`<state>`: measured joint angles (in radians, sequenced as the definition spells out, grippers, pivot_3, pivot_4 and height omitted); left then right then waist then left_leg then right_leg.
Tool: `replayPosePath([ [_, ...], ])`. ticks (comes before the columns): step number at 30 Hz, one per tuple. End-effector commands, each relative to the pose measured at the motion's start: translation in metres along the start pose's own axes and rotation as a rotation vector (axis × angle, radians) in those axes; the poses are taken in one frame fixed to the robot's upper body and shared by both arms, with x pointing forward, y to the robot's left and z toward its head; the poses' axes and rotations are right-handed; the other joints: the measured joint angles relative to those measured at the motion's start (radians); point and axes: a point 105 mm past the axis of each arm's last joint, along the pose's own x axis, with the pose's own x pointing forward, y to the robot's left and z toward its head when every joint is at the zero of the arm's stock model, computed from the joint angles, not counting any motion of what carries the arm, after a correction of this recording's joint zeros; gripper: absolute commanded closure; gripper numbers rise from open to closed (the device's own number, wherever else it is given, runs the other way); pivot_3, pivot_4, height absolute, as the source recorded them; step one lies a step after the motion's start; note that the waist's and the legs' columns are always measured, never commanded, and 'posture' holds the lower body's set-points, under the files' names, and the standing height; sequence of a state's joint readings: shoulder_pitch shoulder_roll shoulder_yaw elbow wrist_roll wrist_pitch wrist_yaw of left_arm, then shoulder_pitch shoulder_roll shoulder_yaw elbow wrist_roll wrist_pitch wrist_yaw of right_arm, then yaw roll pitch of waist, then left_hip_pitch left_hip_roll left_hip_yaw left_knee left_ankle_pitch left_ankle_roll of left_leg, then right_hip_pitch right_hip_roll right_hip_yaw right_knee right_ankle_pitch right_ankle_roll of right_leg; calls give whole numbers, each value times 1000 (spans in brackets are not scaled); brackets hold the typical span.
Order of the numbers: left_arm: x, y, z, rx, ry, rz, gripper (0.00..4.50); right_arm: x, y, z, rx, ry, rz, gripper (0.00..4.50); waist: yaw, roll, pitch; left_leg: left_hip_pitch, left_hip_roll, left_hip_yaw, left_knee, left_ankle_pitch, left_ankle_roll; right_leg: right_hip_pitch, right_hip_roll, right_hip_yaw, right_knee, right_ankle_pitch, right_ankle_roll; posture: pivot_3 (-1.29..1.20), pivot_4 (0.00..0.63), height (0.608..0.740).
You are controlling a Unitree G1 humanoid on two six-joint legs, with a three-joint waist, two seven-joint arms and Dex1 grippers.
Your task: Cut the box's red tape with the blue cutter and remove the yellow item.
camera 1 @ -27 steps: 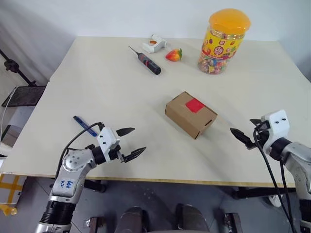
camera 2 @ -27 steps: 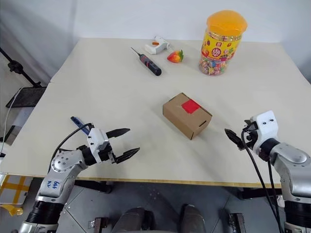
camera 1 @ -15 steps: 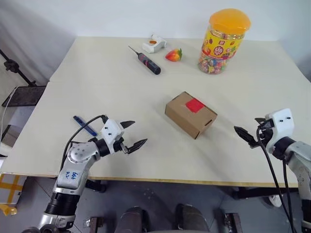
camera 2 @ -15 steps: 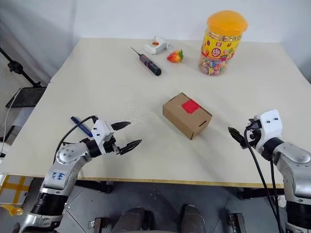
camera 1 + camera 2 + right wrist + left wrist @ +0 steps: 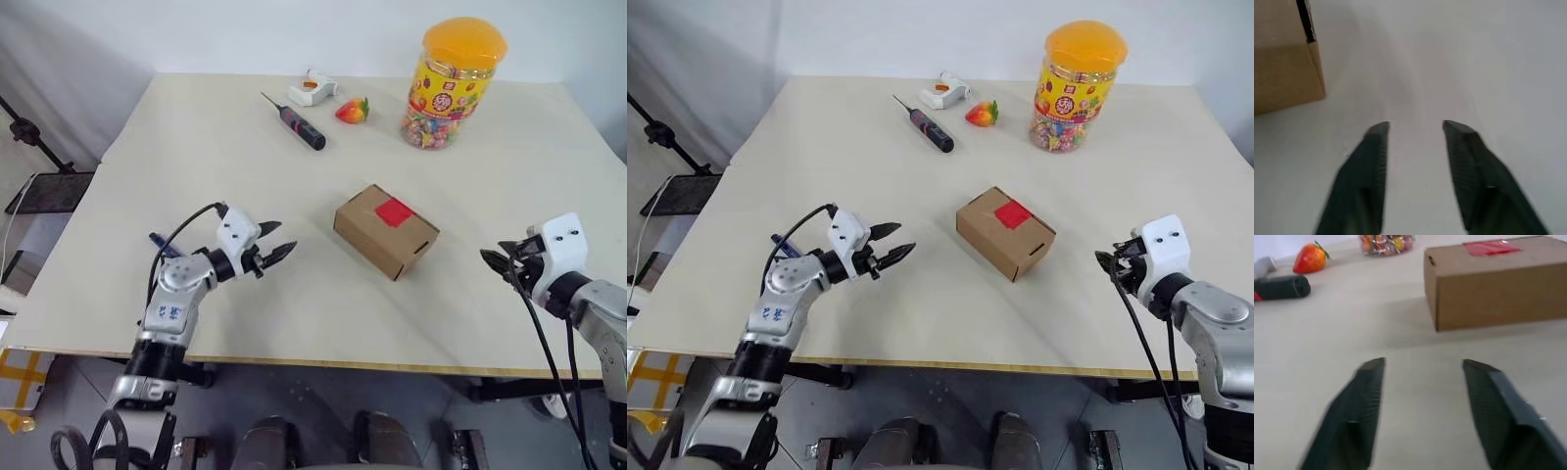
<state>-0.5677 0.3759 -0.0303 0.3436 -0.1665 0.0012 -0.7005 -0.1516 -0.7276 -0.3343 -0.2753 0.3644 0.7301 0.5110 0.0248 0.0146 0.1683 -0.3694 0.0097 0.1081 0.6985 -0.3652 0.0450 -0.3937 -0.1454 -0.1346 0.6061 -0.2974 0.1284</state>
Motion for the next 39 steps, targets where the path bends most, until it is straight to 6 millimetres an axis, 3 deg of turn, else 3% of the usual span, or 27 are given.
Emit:
replayPosePath([
  [1, 10, 12, 6, 25, -30, 31, 3201, 2, 8, 11, -9, -33, 10, 4233, 0, 0, 0, 0, 0, 0, 0, 0, 0, 0, 0, 0, 0, 0, 0, 0, 150, 740],
  [2, 13, 14, 6, 24, -31, 39, 3435, 3, 9, 11, -6, -33, 8, 4484, 0, 0, 0, 0, 0, 0, 0, 0, 0, 0, 0, 0, 0, 0, 0, 0, 150, 740],
  [5, 24, 23, 5, 25, -27, 69, 4399, 8, 12, 10, 11, -26, 2, 4500, 0, -2, 1, 0, 0, 0, 0, 0, 0, 0, 0, 0, 0, 0, 0, 0, 150, 740],
  [6, 31, 26, 5, 17, -28, 84, 4487, 12, 16, 9, 17, -23, 3, 4500, 0, -3, 2, 0, -1, 0, 0, 0, 0, 0, 0, 0, 0, 0, 0, 0, 150, 740],
  [10, 58, 31, 7, -10, -19, 121, 4487, 28, 32, 6, 21, -16, 13, 4500, 1, -9, 6, -2, -1, -1, 1, 1, 1, 0, 0, -1, 0, 0, 1, 0, 150, 740],
  [20, 101, 3, 25, -44, -36, -1, 4487, 43, 69, 4, 21, 2, 80, 4500, -1, -12, 7, -5, -9, -4, -1, 1, 1, -2, -1, -4, -1, 1, 1, 0, 150, 740],
  [28, 105, -25, 31, -80, -56, -227, 4487, 41, 90, 21, 17, -36, 149, 4500, -4, -12, 7, -5, -9, -4, -1, 1, 1, -2, -1, -4, -1, 1, 1, 0, 150, 740],
  [34, 96, -44, 24, -46, -49, -388, 4487, 18, 107, 29, -5, -21, 232, 4500, 0, -12, 7, -6, -9, -5, 0, 1, 1, -2, -2, -5, -1, 1, 1, 0, 150, 740],
  [39, 83, -58, 12, -35, -39, -499, 4487, -2, 122, 24, -42, 43, 316, 4500, -2, -12, 7, -6, -9, -6, 0, 1, 1, -2, -2, -5, -1, 1, 1, 0, 150, 740],
])
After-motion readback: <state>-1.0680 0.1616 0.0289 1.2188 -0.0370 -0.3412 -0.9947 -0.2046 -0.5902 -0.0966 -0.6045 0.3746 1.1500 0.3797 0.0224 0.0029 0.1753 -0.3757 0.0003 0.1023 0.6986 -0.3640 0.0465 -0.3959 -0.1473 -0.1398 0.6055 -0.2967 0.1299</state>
